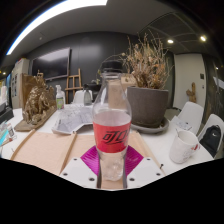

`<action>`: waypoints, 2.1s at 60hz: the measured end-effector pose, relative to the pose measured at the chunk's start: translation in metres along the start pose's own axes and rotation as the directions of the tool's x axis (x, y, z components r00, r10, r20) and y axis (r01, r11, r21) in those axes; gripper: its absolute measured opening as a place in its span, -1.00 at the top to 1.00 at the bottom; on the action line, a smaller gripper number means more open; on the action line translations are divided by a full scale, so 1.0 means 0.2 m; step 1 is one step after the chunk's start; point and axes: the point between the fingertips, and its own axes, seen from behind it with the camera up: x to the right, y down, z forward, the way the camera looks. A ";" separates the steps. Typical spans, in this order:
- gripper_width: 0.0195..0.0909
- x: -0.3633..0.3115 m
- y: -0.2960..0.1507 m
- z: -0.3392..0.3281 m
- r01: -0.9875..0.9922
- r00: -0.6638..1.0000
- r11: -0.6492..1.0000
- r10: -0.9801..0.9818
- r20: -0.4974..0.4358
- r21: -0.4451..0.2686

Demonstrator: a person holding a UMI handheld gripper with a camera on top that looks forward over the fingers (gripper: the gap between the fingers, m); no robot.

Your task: Pour water

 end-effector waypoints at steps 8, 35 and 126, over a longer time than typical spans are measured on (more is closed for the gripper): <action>0.92 0.00 0.00 0.01 -0.011 1.000 1.000 0.011 -0.001 0.003; 0.93 -0.01 -0.42 -0.13 -0.573 0.794 0.819 0.566 0.220 -0.037; 0.92 0.83 -1.19 -0.42 -0.630 0.755 0.775 0.592 0.284 0.059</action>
